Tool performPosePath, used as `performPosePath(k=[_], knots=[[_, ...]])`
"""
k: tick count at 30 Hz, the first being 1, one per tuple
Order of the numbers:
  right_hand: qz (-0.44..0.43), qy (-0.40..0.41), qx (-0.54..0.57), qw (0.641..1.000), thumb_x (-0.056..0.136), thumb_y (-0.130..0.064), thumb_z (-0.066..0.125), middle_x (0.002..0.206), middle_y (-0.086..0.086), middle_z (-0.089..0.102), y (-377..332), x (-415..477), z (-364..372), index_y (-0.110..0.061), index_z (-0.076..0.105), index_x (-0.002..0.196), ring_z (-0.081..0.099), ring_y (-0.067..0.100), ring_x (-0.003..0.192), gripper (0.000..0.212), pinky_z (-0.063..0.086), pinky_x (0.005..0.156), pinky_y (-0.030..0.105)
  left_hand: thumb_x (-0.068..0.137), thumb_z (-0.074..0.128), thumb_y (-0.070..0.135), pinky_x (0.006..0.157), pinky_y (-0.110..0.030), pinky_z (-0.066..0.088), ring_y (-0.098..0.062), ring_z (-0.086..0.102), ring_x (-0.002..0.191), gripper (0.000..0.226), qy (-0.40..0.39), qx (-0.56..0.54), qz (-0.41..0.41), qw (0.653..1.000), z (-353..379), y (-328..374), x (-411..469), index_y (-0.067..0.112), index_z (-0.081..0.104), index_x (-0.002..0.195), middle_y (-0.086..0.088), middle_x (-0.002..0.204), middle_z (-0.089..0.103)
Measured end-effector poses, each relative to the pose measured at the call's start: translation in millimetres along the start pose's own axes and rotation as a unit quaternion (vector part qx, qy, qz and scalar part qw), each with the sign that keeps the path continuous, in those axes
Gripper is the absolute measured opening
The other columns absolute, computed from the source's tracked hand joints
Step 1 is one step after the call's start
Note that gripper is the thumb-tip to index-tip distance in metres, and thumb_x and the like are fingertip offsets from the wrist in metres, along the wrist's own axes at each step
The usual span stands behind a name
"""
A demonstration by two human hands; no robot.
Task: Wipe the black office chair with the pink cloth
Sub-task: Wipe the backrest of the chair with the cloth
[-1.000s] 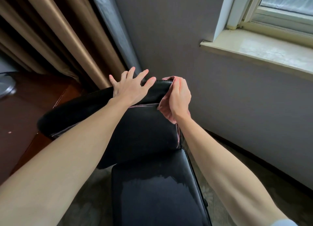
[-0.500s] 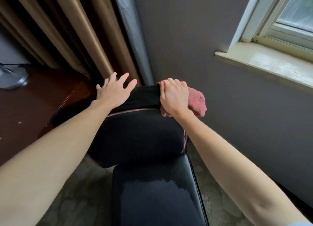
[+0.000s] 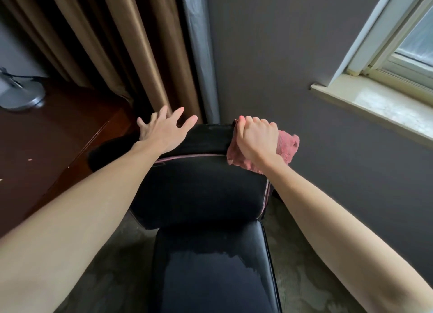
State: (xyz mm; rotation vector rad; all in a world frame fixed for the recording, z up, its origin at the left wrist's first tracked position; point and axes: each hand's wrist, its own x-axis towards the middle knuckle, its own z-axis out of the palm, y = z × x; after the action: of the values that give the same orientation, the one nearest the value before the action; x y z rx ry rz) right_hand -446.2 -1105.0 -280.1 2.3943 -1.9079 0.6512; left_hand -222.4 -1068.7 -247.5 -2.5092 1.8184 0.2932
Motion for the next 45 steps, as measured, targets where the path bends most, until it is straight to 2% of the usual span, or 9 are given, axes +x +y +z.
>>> performPosePath(k=[7, 16, 23, 27, 29, 31, 38, 42, 45], knots=[[-0.070, 0.043, -0.002, 0.997, 0.098, -0.029, 0.032, 0.068, 0.005, 0.064, -52, -4, 15, -0.014, 0.058, 0.068, 0.057, 0.029, 0.062, 0.042, 0.035, 0.064, 0.036, 0.095, 0.011, 0.072, 0.115, -0.056, 0.017, -0.031, 0.025, 0.146, 0.068, 0.005, -0.022, 0.000, 1.000, 2, -5, 3, 0.042, 0.023, 0.154, -0.006, 0.164, 0.020], [0.034, 0.026, -0.012, 0.999, 0.101, -0.035, 0.030, 0.084, 0.006, 0.062, 24, -18, -5, -0.022, 0.041, 0.075, 0.056, 0.031, 0.082, 0.032, 0.036, 0.081, 0.041, 0.095, 0.012, 0.069, 0.116, -0.059, 0.015, -0.031, 0.027, 0.146, 0.067, 0.003, -0.010, 0.018, 1.000, 7, 14, 9, 0.039, 0.021, 0.154, -0.007, 0.163, 0.021], [0.021, 0.010, -0.006, 1.000, 0.094, -0.041, 0.016, 0.096, 0.005, 0.066, -42, -12, 6, -0.017, 0.062, 0.090, 0.055, 0.028, 0.094, 0.052, 0.030, 0.090, 0.044, 0.095, 0.013, 0.068, 0.115, -0.059, 0.016, -0.031, 0.030, 0.144, 0.068, 0.011, -0.015, 0.009, 1.000, 6, 0, 7, 0.037, 0.024, 0.154, -0.007, 0.161, 0.027], [0.179, -0.046, 0.005, 0.983, 0.085, -0.077, 0.023, 0.149, 0.013, 0.036, -5, -18, -13, -0.027, 0.040, 0.141, 0.022, 0.032, 0.142, 0.077, 0.010, 0.113, 0.052, 0.095, 0.014, 0.067, 0.116, -0.059, 0.013, -0.031, 0.028, 0.145, 0.069, 0.009, -0.021, 0.021, 1.000, 5, 9, 4, 0.035, 0.022, 0.155, -0.009, 0.162, 0.024], [0.250, -0.088, 0.038, 0.963, 0.082, -0.083, 0.023, 0.154, 0.016, 0.029, 4, -25, -19, -0.019, 0.033, 0.148, 0.015, 0.034, 0.145, 0.093, 0.004, 0.117, 0.055, 0.096, 0.014, 0.067, 0.116, -0.061, 0.011, -0.032, 0.026, 0.146, 0.068, 0.009, -0.019, 0.026, 0.999, 5, 12, 4, 0.034, 0.021, 0.155, -0.009, 0.162, 0.023], [0.263, -0.084, 0.039, 0.960, 0.086, -0.077, 0.024, 0.146, 0.016, 0.039, -2, -24, -18, -0.013, 0.043, 0.140, 0.024, 0.034, 0.141, 0.086, 0.004, 0.118, 0.057, 0.096, 0.014, 0.067, 0.116, -0.062, 0.010, -0.032, 0.026, 0.146, 0.068, 0.009, -0.017, 0.028, 0.999, 6, 13, 5, 0.035, 0.021, 0.155, -0.009, 0.162, 0.023], [0.125, 0.015, 0.049, 0.991, 0.102, -0.032, 0.033, 0.116, 0.009, 0.064, -58, -21, 2, -0.011, 0.063, 0.110, 0.050, 0.030, 0.114, 0.038, 0.022, 0.110, 0.042, 0.096, 0.017, 0.067, 0.115, -0.056, 0.014, -0.030, 0.022, 0.147, 0.068, -0.010, -0.052, 0.041, 0.998, 2, 8, 2, 0.035, 0.018, 0.156, -0.006, 0.165, 0.017], [0.034, -0.003, 0.067, 0.997, 0.100, -0.040, 0.037, 0.122, 0.004, 0.062, -52, -20, -4, -0.021, 0.058, 0.122, 0.049, 0.027, 0.119, 0.036, 0.024, 0.106, 0.042, 0.093, 0.025, 0.074, 0.115, -0.063, 0.015, -0.032, 0.019, 0.149, 0.075, -0.003, -0.071, 0.051, 0.996, -6, -4, 2, 0.034, 0.018, 0.156, -0.006, 0.165, 0.013], [0.079, -0.032, -0.002, 0.996, 0.097, -0.059, 0.030, 0.140, 0.007, 0.050, -11, -23, -12, -0.036, 0.048, 0.137, 0.038, 0.028, 0.131, 0.050, 0.017, 0.110, 0.048, 0.090, 0.022, 0.079, 0.114, -0.064, 0.018, -0.033, 0.021, 0.147, 0.080, -0.002, -0.052, 0.024, 0.998, -7, -20, 2, 0.033, 0.020, 0.156, -0.007, 0.164, 0.016]])
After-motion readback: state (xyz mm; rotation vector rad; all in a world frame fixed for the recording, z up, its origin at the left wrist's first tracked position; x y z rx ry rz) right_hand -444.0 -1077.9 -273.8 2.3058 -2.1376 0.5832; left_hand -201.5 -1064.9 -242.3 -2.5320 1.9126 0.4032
